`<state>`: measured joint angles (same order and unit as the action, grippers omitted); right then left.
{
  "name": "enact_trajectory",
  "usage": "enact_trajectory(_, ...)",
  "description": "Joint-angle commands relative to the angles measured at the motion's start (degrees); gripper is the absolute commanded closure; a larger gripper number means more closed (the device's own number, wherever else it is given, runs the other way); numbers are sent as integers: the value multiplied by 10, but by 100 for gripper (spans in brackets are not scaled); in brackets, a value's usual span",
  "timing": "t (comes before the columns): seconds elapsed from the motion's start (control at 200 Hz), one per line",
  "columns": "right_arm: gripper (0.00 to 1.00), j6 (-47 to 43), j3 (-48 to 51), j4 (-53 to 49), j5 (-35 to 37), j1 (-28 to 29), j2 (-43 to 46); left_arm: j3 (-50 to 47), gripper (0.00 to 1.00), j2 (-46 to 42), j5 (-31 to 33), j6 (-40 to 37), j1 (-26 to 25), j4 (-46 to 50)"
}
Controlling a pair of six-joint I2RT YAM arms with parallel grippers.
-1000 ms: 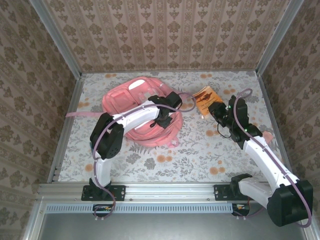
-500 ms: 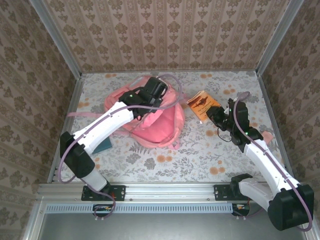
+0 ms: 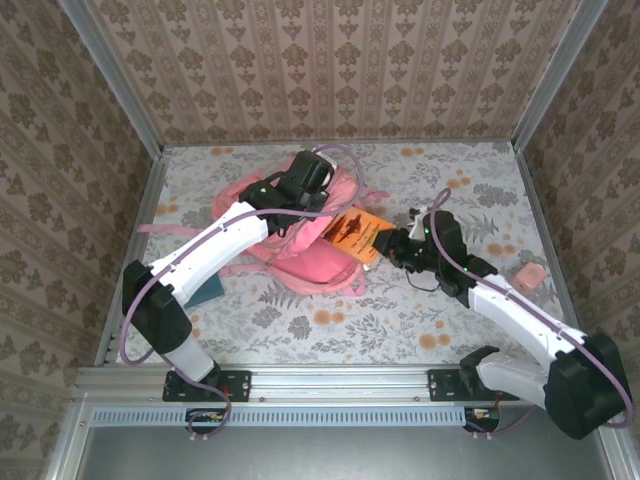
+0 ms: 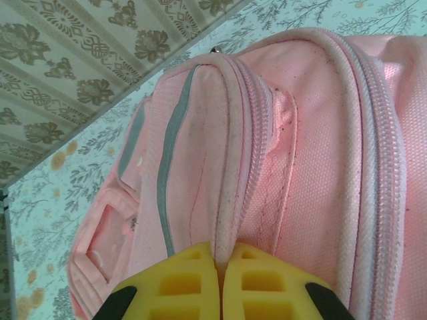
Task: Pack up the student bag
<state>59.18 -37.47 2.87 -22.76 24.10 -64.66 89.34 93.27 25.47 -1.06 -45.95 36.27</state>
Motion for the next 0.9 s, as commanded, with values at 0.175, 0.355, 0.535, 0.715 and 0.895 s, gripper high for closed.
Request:
enact_trajectory(0.175,84,91,-59,181,31,48,-123,41,95,-24,11,29,-19,-74)
enact_trajectory(0.355,84,114,-136,209,83,85,-225,30,95,-41,26,31,-25,-85)
enact_trajectory(0.535,85,158,-193,244,131,107,-330,12,96,-63,32,42,-25,-99)
enact_trajectory(0.715,85,190,-240,298,178,123,-429,9,98,-73,33,48,-23,-103)
enact_trajectory(0.895,81,196,-309,283,191,137,-499,6,99,-71,32,50,-21,-103)
